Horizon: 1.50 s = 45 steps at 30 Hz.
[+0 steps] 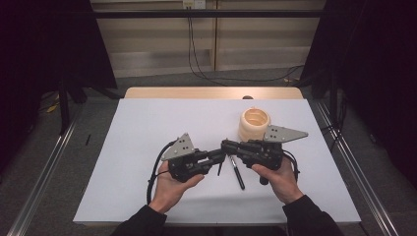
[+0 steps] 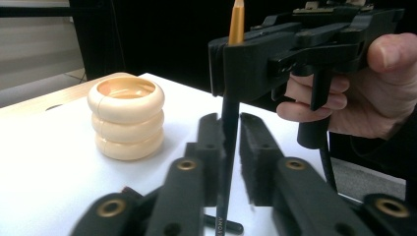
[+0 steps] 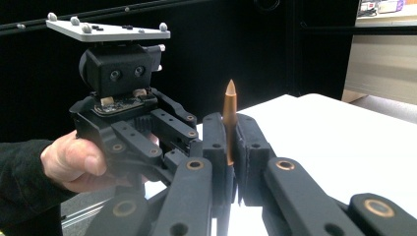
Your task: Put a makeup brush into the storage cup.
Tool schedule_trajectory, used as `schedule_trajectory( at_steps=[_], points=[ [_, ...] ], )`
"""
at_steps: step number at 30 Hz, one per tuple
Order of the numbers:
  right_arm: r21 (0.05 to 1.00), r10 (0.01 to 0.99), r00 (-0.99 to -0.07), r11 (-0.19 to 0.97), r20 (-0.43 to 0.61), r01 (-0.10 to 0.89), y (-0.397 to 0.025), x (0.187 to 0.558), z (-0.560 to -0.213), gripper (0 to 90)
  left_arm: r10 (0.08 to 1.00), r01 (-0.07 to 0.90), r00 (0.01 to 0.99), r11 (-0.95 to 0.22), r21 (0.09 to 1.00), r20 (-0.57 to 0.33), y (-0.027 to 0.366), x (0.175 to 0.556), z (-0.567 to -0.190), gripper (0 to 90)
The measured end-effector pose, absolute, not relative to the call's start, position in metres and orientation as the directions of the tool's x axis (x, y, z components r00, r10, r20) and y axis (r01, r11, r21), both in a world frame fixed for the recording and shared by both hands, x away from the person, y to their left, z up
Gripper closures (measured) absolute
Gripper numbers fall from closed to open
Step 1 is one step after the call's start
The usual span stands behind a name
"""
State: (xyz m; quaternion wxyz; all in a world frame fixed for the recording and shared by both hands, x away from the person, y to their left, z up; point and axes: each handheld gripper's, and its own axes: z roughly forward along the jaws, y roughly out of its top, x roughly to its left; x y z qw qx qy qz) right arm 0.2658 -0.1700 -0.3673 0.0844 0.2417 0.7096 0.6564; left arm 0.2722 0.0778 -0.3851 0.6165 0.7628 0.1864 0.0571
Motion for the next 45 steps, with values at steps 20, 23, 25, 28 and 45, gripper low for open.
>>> schedule_trajectory(
  at_steps=[20,23,25,28,45],
  points=[
    [0.977,0.465,-0.868,0.03,0.174,0.212,-0.174,0.264,-0.365,84.2,0.452,0.208,0.884,-0.147,0.967,-0.122,0.084,0.27,-0.383,17.4],
    [0.978,0.469,-0.867,0.037,0.166,0.207,-0.174,0.264,-0.365,84.2,0.465,0.202,0.878,-0.152,0.968,-0.111,0.086,0.27,-0.384,9.1],
    [0.978,0.469,-0.868,0.041,0.162,0.205,-0.173,0.264,-0.365,84.2,0.458,0.215,0.879,-0.132,0.968,-0.133,0.088,0.271,-0.385,4.7],
    [0.978,0.475,-0.865,0.038,0.162,0.204,-0.174,0.264,-0.365,84.2,0.466,0.213,0.875,-0.128,0.969,-0.131,0.091,0.271,-0.385,3.0],
    [0.98,0.497,-0.855,0.043,0.147,0.193,-0.18,0.264,-0.364,84.2,0.556,0.185,0.827,-0.126,0.975,-0.085,0.124,0.272,-0.393,1.7]
  ],
)
